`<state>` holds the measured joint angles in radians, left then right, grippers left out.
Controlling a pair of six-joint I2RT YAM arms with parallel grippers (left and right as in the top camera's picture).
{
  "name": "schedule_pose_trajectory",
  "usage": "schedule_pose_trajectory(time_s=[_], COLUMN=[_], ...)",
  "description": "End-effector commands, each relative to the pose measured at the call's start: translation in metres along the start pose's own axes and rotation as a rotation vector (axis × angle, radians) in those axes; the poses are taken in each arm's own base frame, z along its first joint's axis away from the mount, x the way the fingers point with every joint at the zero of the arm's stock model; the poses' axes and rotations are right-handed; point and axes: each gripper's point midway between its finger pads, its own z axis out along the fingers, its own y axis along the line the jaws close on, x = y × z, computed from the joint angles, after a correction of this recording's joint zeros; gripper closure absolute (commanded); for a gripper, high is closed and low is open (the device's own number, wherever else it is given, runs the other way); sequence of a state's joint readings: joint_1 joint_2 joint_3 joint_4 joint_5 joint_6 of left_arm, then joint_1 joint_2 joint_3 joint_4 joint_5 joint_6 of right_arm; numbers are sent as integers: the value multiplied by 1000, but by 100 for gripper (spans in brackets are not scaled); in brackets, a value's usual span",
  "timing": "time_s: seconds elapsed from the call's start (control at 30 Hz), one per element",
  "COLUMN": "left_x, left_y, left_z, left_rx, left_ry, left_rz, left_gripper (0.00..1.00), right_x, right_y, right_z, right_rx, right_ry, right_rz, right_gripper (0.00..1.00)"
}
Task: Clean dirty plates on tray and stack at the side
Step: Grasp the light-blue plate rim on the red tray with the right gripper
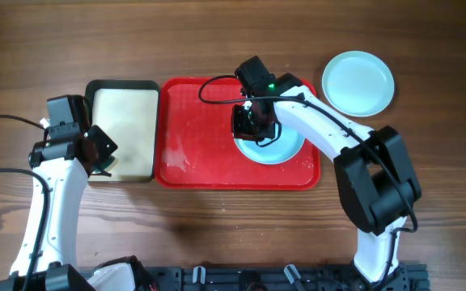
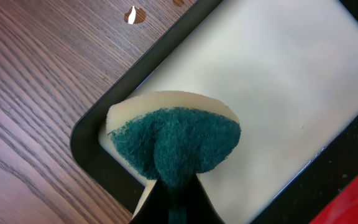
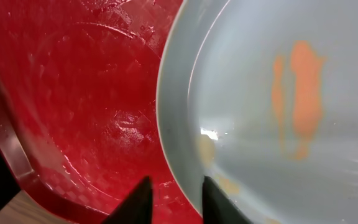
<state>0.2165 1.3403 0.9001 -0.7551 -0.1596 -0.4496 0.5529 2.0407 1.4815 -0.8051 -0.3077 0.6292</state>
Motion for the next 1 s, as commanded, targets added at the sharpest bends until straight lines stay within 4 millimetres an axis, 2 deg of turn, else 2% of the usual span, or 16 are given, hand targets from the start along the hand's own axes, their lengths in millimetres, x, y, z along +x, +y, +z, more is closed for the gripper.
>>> schedule_pose_trajectory(time_s=[0.0, 0.07, 0.1, 0.17, 0.33, 0.43, 0.6, 0.73, 0.87, 0.97], left_x=[-1, -1, -1, -1, -1, -1, -1, -1, -1, -1], left_y=[0, 0, 0, 0, 0, 0, 0, 0, 0, 0], left_z=[-3, -3, -3, -3, -3, -3, -3, -3, -3, -3], left_rx=[10, 10, 10, 10, 11, 11, 10, 11, 11, 11], left_ry=[-9, -9, -9, -9, -9, -9, -9, -9, -9, -9], left_rz=[-4, -4, -4, -4, -4, -4, -4, -4, -4, -4], left_gripper=[96, 96, 96, 96, 96, 96, 96, 96, 96, 96], right_x=[-3, -4, -5, -12, -38, -55, -69, -77, -72, -72], right_y=[2, 1, 0, -1, -6, -13, -44, -90, -114, -129], right_z=[-7, -7, -8, -11, -38, -56, -64, -71, -69, -68], right_rx=[1, 1, 1, -5, -20, -30, 25, 200, 319, 396], right_ry=[-27, -28, -31, -47, -105, -154, -175, -199, -169, -171], right_rz=[-29, -73, -107, -163, -164, -164, -209, -166, -266, -265], right_gripper=[51, 49, 53, 55, 48, 47, 50, 64, 64, 68])
